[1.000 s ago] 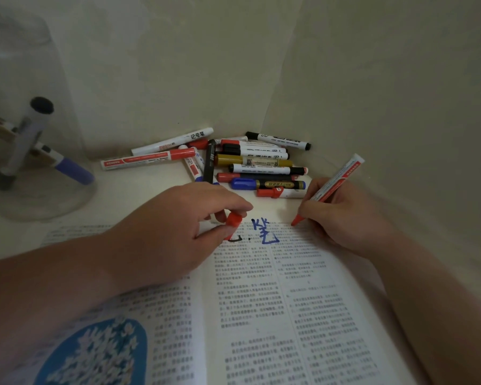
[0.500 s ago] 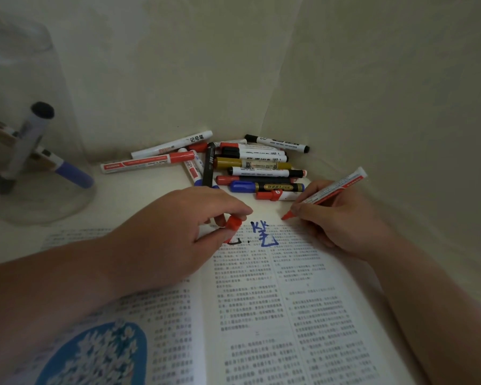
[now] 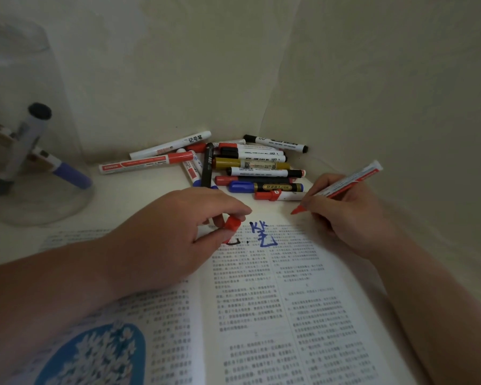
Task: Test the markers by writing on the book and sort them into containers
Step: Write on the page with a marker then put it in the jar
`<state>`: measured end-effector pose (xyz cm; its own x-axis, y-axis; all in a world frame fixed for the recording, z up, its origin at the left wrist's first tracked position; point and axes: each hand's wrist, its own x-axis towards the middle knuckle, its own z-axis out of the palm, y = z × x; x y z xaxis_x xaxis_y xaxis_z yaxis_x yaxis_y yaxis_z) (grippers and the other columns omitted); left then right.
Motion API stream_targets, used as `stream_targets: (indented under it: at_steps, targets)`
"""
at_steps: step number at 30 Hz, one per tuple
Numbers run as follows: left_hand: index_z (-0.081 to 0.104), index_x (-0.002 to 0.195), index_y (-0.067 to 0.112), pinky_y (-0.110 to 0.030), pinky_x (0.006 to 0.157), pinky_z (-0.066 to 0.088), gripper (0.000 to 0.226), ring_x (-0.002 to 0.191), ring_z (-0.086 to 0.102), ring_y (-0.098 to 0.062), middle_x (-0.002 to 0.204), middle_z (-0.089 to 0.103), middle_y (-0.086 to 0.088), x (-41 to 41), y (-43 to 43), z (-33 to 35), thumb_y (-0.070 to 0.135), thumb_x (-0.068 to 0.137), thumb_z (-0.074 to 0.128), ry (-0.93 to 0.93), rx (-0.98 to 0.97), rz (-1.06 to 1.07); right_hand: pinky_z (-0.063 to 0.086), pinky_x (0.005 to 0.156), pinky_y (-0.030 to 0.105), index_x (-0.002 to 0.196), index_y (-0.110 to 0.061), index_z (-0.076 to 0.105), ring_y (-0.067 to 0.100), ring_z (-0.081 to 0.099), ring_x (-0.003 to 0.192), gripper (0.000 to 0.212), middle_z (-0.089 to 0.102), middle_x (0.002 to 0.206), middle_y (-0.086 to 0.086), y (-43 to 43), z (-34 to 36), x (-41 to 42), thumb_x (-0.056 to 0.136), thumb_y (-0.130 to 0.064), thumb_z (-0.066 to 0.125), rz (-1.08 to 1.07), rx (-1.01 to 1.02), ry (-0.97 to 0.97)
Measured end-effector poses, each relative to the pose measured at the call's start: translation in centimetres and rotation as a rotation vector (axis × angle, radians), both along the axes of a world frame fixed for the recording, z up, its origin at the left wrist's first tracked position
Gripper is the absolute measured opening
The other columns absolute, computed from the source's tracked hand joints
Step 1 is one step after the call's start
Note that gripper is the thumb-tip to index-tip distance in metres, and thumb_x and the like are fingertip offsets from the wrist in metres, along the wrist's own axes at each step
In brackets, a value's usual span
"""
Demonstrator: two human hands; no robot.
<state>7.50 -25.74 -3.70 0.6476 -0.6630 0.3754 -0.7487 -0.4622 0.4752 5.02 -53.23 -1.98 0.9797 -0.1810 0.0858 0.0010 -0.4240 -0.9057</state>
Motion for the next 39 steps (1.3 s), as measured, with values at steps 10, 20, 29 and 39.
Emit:
stream_targets:
  at_steps: [10,20,29,39]
  targets:
    - [0.050,0.117,0.060,-0.002,0.085,0.038,0.047,0.109,0.054,0.017,0.116,0.054,0.044,-0.1,-0.2,0.3,0.031,0.088,0.074,0.082,-0.042,-0.011,0.034,0.043,0.016,0.082,-0.003,0.068,0.004,0.045,0.043,0.013,0.064,0.060,0.002,0.9,0.7,-0.8,0.083,0.009,0.072,0.080,0.085,-0.047]
    - [0.040,0.118,0.065,0.002,0.083,0.037,0.067,0.099,0.059,0.014,0.106,0.063,0.034,-0.3,-0.5,0.5,0.024,0.083,0.080,0.177,-0.098,-0.034,0.027,0.045,0.023,0.082,-0.013,0.071,0.025,0.027,0.053,0.007,0.040,0.061,0.017,5.2,0.8,-2.0,0.075,-0.012,0.072,0.401,0.403,-0.037]
    - [0.038,0.127,0.055,0.004,0.080,0.034,0.060,0.093,0.054,0.022,0.097,0.068,0.033,-0.4,-0.7,0.4,0.032,0.086,0.075,0.166,-0.085,-0.064,0.057,0.069,0.043,0.083,-0.028,0.073,0.019,0.068,0.074,0.011,0.072,0.079,-0.001,6.0,1.1,-2.6,0.087,-0.019,0.077,0.399,-0.163,-0.046]
    - [0.050,0.118,0.054,-0.020,0.080,0.054,0.049,0.091,0.066,-0.002,0.101,0.064,0.023,0.0,-0.6,0.0,0.027,0.086,0.077,0.301,-0.279,0.018,0.038,0.041,0.019,0.091,-0.010,0.075,0.025,0.061,0.053,0.011,0.069,0.070,0.018,5.4,0.8,-2.2,0.082,-0.017,0.075,0.345,0.282,-0.133]
